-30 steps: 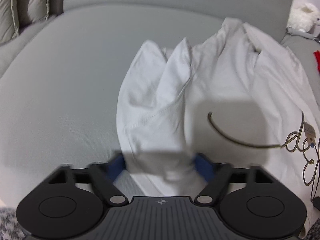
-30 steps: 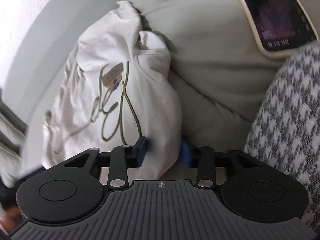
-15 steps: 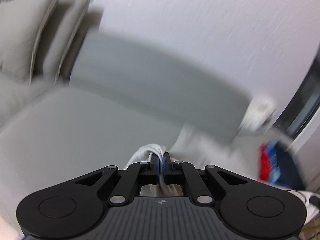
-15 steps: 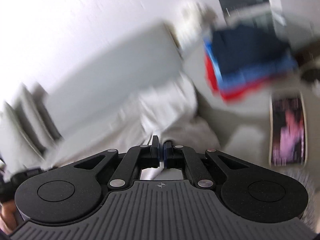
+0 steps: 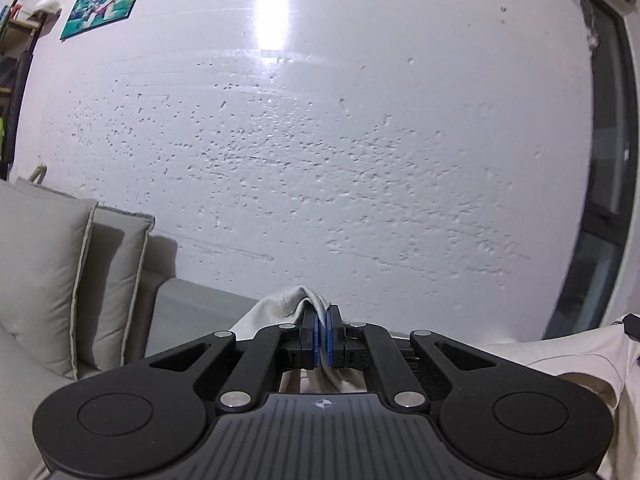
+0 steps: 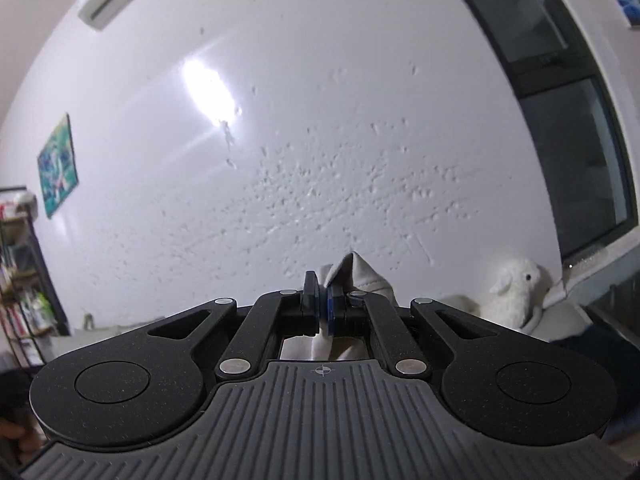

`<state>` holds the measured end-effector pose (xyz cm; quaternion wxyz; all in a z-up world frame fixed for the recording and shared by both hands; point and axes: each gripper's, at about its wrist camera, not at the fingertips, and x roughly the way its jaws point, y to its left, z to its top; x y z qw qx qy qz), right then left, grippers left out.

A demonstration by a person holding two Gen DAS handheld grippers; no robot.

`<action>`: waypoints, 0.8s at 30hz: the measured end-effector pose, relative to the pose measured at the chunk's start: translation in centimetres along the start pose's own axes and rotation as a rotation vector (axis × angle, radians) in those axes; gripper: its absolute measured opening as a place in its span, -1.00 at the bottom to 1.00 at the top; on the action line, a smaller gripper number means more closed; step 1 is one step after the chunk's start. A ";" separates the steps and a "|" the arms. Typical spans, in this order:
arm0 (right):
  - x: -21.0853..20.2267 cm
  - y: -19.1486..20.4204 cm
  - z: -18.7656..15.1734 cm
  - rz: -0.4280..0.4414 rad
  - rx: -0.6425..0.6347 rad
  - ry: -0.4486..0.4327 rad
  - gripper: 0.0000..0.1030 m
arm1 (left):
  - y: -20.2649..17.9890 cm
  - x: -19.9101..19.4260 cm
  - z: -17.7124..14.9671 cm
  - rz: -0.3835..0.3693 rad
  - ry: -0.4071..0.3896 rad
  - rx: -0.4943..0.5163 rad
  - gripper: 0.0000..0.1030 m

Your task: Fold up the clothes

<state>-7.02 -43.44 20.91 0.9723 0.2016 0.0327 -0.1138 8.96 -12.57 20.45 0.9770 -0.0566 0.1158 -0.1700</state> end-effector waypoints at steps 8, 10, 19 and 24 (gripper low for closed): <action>10.5 0.7 3.9 -0.018 -0.091 -0.087 -0.95 | 0.0 2.7 4.9 0.034 -0.154 0.047 -0.94; 9.6 1.3 4.6 -0.011 -0.132 -0.122 -0.95 | 0.4 2.5 4.0 0.028 -0.127 0.038 -0.94; 8.3 -5.5 -13.4 -0.168 -0.142 0.398 -0.95 | 4.5 5.8 -21.2 0.102 0.646 0.044 -0.94; 6.9 -9.7 -26.7 -0.289 -0.122 0.754 -0.95 | 6.1 5.6 -30.2 0.168 0.922 0.010 -0.94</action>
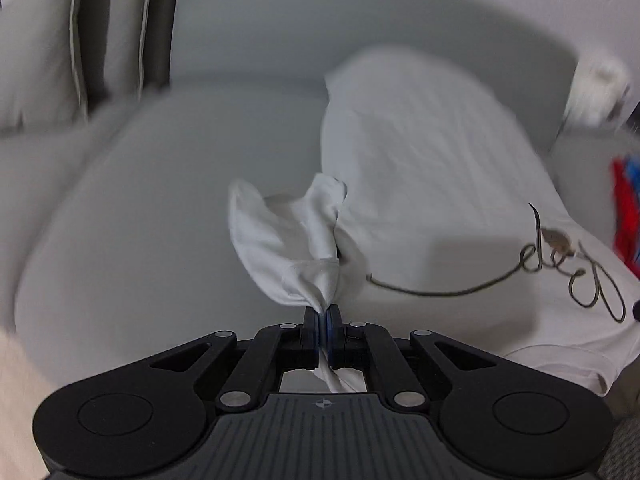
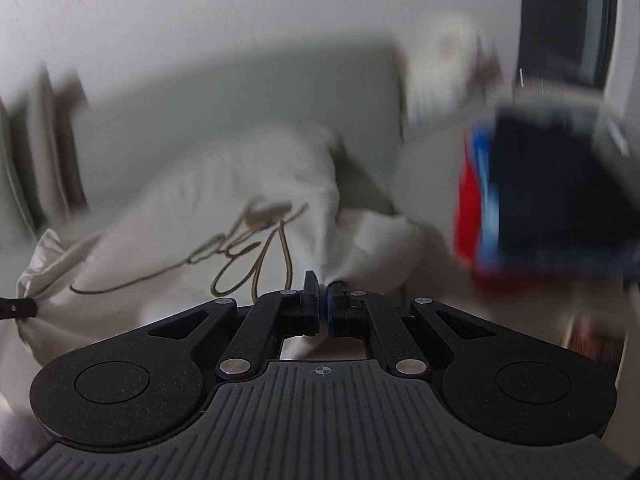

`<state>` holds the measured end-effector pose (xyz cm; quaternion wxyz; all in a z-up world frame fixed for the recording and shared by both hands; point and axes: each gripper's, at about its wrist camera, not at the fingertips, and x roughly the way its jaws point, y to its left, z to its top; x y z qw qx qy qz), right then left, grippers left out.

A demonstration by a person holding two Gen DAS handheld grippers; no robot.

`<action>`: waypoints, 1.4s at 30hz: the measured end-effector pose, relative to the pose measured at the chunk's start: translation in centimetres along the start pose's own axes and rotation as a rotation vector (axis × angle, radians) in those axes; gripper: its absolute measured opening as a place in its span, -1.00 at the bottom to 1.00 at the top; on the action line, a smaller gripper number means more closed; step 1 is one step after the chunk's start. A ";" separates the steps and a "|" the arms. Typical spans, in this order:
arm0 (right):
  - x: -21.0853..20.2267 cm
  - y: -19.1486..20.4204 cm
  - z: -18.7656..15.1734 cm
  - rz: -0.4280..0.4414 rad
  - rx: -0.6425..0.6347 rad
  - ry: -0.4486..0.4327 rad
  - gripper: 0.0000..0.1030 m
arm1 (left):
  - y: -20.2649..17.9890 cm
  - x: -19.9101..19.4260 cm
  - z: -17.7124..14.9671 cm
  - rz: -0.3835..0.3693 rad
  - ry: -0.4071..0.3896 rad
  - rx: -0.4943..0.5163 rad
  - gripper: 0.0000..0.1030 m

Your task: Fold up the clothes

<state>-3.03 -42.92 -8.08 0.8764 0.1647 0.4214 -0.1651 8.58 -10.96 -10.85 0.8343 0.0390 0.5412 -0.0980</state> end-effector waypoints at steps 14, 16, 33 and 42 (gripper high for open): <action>1.4 -1.4 -5.6 0.021 0.011 0.125 -0.94 | 0.3 -4.0 -2.1 -0.024 -0.094 -0.056 -0.93; -1.0 -1.8 -4.7 0.058 0.053 0.061 -0.95 | 0.6 -7.0 -0.9 -0.048 -0.176 -0.060 -0.93; -27.4 0.6 9.3 0.289 -0.048 -0.576 -0.94 | -0.5 -28.9 5.2 -0.270 -0.559 0.149 -0.36; -12.7 -2.9 4.3 0.034 -0.024 -0.178 -0.94 | -5.1 -9.0 -5.8 -0.451 0.142 -0.001 -0.36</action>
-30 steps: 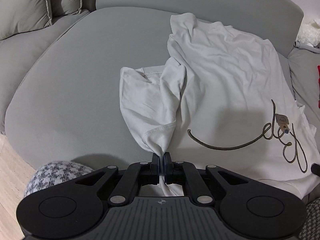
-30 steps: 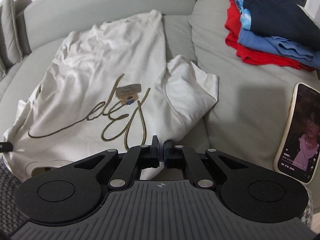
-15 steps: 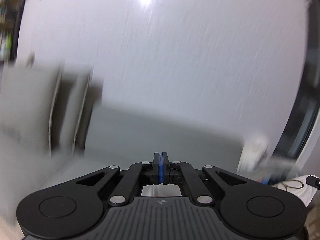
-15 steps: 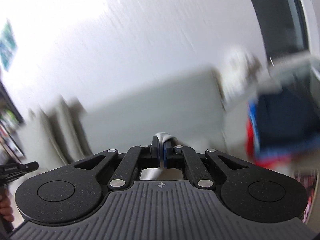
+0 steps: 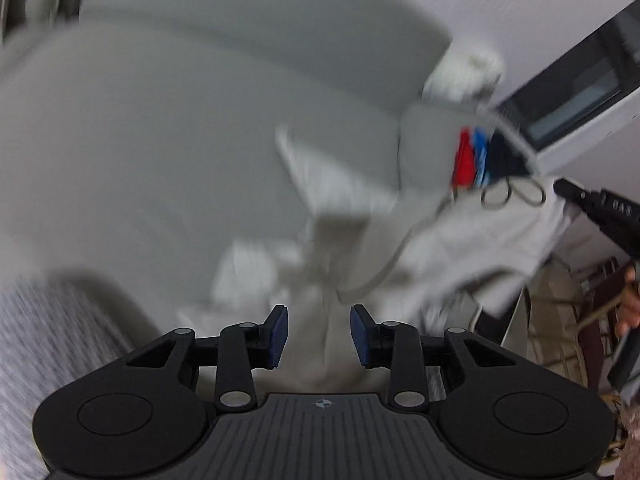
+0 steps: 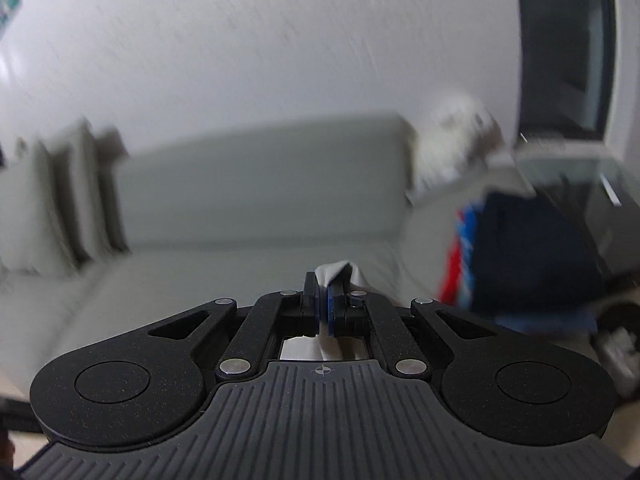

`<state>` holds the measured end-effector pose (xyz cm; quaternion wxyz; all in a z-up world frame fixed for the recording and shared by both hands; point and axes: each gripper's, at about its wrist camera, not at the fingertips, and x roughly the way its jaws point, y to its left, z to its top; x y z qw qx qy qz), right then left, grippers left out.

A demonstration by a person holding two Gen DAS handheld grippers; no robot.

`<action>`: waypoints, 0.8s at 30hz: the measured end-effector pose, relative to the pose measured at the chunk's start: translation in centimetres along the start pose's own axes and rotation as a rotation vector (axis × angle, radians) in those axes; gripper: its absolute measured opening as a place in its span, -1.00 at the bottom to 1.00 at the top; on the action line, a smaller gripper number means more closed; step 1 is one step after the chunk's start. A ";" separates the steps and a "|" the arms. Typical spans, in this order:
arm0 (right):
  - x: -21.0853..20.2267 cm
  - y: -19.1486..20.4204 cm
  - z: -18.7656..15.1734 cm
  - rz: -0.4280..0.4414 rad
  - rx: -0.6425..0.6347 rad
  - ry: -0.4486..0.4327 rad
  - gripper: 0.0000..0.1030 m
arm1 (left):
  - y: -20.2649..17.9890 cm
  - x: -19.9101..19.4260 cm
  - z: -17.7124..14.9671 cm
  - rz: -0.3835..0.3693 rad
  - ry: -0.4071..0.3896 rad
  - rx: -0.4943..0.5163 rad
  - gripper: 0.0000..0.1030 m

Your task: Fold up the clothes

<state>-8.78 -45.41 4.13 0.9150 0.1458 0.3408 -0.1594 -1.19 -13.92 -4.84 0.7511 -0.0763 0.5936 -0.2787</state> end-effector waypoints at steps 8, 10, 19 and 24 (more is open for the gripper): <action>8.0 -9.3 -4.0 -0.099 0.062 0.175 -0.83 | -6.1 6.0 -1.5 -0.010 0.031 0.231 -0.23; 9.6 -10.1 -3.7 -0.046 0.077 0.206 -0.54 | -8.2 7.0 -2.3 -0.074 0.040 0.321 -0.21; 5.7 -11.8 -4.9 0.079 0.092 0.177 0.24 | -11.8 14.9 -5.3 0.101 0.060 0.635 -0.19; 3.8 -14.4 -8.2 0.084 0.189 0.206 0.24 | -11.8 16.5 -6.2 0.225 0.027 0.770 -0.63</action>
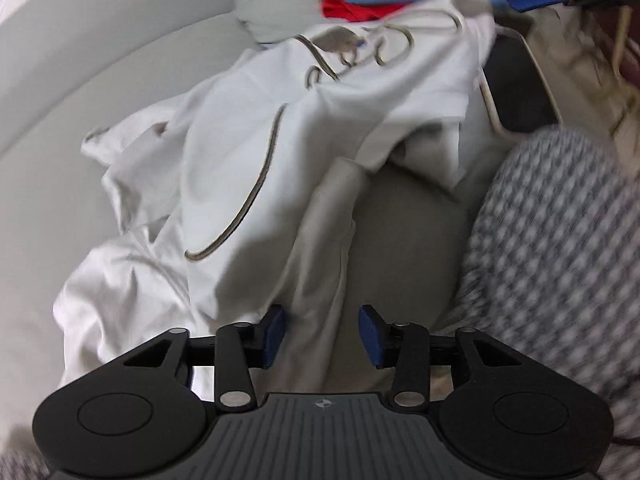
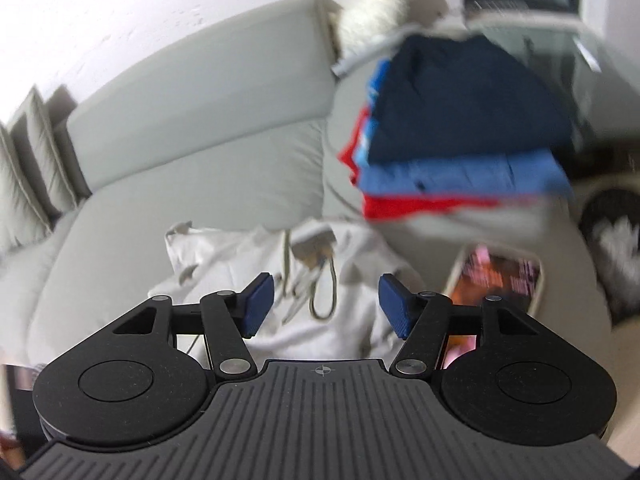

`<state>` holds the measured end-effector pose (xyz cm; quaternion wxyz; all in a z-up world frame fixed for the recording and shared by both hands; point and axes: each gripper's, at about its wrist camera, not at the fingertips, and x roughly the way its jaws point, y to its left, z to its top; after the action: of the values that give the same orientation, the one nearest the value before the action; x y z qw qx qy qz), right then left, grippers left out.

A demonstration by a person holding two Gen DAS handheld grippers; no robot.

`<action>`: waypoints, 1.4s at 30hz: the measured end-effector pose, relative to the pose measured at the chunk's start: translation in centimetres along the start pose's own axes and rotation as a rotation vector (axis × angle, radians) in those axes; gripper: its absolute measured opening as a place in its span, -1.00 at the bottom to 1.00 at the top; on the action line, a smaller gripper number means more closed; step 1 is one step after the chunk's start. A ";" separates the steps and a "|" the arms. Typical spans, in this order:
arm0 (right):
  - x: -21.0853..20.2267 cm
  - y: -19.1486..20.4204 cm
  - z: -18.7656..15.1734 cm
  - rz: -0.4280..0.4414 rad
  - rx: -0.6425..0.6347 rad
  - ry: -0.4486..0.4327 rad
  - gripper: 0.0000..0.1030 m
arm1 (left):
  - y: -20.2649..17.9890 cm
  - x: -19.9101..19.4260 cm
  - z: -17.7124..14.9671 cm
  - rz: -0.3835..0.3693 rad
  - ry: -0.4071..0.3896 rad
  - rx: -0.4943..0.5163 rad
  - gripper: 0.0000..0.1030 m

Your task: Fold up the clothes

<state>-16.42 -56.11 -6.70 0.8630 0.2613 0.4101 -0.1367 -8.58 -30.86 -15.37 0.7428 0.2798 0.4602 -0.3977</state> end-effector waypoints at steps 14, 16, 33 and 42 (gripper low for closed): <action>4.8 1.6 -1.4 0.163 0.085 0.127 0.24 | 19.0 -6.5 6.7 0.272 -0.030 -0.239 -0.58; 5.9 2.9 -0.8 0.146 0.063 0.123 0.24 | 19.6 -6.7 6.6 0.284 -0.032 -0.247 -0.30; 7.9 4.4 -10.9 0.238 0.543 0.235 0.11 | 21.2 -4.5 -4.2 -0.199 -0.231 -1.202 -0.25; 8.3 4.6 -11.8 0.177 0.598 0.192 0.11 | 23.3 -3.4 -3.4 -0.200 -0.222 -1.263 -0.22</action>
<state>-16.69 -45.84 -17.86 0.7142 0.5494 0.4069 -0.1503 8.75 -14.81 -12.51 0.7669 -0.2981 0.5497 -0.1445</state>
